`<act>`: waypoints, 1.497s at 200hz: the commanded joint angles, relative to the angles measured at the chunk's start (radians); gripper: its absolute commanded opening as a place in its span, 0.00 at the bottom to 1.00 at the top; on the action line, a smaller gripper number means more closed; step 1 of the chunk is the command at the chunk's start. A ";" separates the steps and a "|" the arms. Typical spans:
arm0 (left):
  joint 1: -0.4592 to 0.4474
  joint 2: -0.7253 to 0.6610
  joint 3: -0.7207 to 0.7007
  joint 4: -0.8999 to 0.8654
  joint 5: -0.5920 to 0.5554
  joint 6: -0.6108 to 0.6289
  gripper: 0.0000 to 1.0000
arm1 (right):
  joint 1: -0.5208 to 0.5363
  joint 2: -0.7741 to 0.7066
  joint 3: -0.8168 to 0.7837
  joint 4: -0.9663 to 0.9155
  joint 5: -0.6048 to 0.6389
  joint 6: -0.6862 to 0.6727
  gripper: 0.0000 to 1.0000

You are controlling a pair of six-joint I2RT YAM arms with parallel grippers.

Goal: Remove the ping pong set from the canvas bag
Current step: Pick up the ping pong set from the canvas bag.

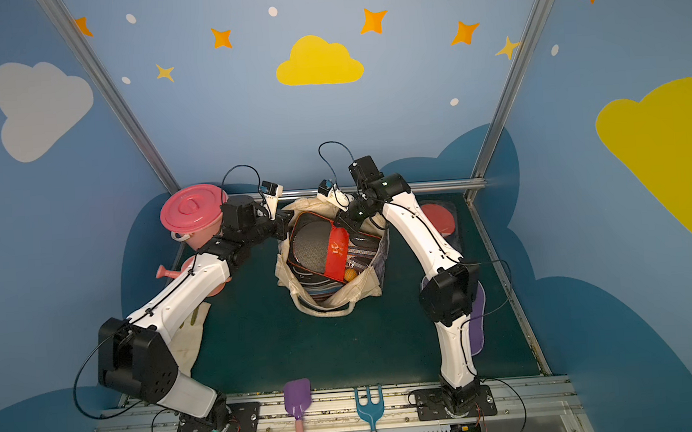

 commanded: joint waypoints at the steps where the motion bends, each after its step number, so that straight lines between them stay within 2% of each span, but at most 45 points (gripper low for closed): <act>1: -0.002 -0.005 0.045 0.021 -0.004 0.008 0.04 | -0.002 -0.089 0.022 0.069 0.074 0.019 0.00; 89: -0.064 0.068 0.069 -0.009 0.014 0.002 0.04 | 0.020 -0.137 0.025 0.086 0.195 0.001 0.00; 136: -0.106 0.119 0.066 0.017 0.039 -0.029 0.04 | 0.017 -0.149 -0.022 0.092 0.173 0.007 0.00; 162: -0.113 0.118 0.064 0.025 0.057 -0.029 0.04 | -0.008 -0.148 -0.056 0.081 0.145 0.014 0.43; 183: -0.116 0.113 0.058 0.032 0.066 -0.025 0.04 | -0.041 -0.153 -0.087 0.088 0.101 0.025 0.61; 204: -0.116 0.107 0.050 0.043 0.073 -0.023 0.04 | -0.070 -0.153 -0.102 0.068 0.036 0.020 0.67; 232: -0.117 0.105 0.043 0.059 0.080 -0.025 0.04 | -0.091 -0.135 -0.112 0.006 -0.056 -0.001 0.67; 299: -0.118 0.103 0.043 0.060 0.086 -0.012 0.04 | -0.110 -0.077 -0.147 0.002 -0.099 0.010 0.68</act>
